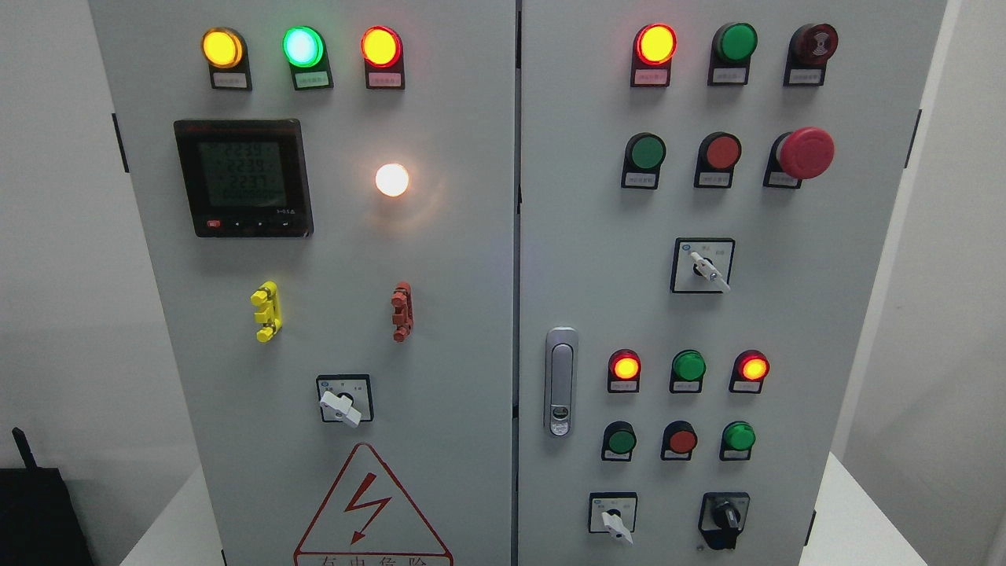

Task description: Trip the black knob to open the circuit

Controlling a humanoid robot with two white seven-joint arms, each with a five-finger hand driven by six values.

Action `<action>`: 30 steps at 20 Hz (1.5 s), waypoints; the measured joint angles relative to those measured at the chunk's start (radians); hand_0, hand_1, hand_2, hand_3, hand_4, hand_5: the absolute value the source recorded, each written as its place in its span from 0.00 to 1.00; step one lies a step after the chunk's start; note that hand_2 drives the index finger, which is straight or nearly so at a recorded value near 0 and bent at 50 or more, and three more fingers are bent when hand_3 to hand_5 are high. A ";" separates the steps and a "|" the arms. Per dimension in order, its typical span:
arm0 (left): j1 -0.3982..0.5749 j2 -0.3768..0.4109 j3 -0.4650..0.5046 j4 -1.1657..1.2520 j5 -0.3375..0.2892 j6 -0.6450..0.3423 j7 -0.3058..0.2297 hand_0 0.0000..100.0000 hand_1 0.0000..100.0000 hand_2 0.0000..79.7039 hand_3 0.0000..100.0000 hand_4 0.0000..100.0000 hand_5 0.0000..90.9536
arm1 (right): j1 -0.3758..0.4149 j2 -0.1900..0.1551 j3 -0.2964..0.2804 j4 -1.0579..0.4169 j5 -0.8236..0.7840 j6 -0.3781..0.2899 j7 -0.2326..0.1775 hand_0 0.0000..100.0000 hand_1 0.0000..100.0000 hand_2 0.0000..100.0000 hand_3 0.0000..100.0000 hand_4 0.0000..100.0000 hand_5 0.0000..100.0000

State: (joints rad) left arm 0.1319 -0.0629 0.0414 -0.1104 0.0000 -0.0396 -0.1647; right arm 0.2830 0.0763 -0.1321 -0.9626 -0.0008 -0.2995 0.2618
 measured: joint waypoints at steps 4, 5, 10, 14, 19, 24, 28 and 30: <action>0.000 0.000 0.000 0.000 0.000 0.000 0.000 0.12 0.39 0.00 0.00 0.00 0.00 | 0.008 0.001 0.000 -0.100 0.000 0.000 -0.019 0.00 0.00 0.00 0.06 0.00 0.00; 0.000 0.000 0.000 0.000 0.000 0.000 0.000 0.12 0.39 0.00 0.00 0.00 0.00 | 0.009 0.002 0.000 -0.128 0.001 0.000 -0.024 0.00 0.00 0.00 0.07 0.00 0.00; 0.000 0.000 0.000 0.000 0.000 -0.003 0.000 0.12 0.39 0.00 0.00 0.00 0.00 | 0.012 0.003 -0.001 -0.248 -0.018 0.010 -0.030 0.00 0.00 0.00 0.09 0.00 0.00; 0.000 0.000 0.000 0.000 0.000 -0.004 0.000 0.12 0.39 0.00 0.00 0.00 0.00 | 0.009 0.003 0.000 -0.334 -0.027 0.032 -0.032 0.00 0.00 0.00 0.10 0.00 0.00; 0.000 0.000 0.000 0.000 0.000 -0.002 0.000 0.12 0.39 0.00 0.00 0.00 0.00 | -0.001 0.002 0.001 -0.431 -0.032 0.051 -0.049 0.00 0.00 0.00 0.14 0.01 0.00; 0.000 0.000 0.000 0.000 0.000 0.000 0.000 0.12 0.39 0.00 0.00 0.00 0.00 | -0.014 0.000 0.006 -0.522 -0.048 0.083 -0.074 0.00 0.00 0.00 0.21 0.11 0.01; 0.000 0.000 0.000 0.000 0.000 0.000 0.000 0.12 0.39 0.00 0.00 0.00 0.00 | -0.026 -0.002 0.009 -0.593 -0.064 0.113 -0.078 0.00 0.00 0.00 0.23 0.13 0.03; 0.000 0.000 0.000 0.000 0.000 0.000 0.000 0.12 0.39 0.00 0.00 0.00 0.00 | -0.034 -0.002 0.010 -0.627 -0.068 0.122 -0.079 0.00 0.00 0.00 0.24 0.16 0.06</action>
State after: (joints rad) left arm 0.1319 -0.0629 0.0414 -0.1104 0.0000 -0.0391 -0.1647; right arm 0.2493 0.0738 -0.1224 -1.5897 -0.0691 -0.1771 0.1828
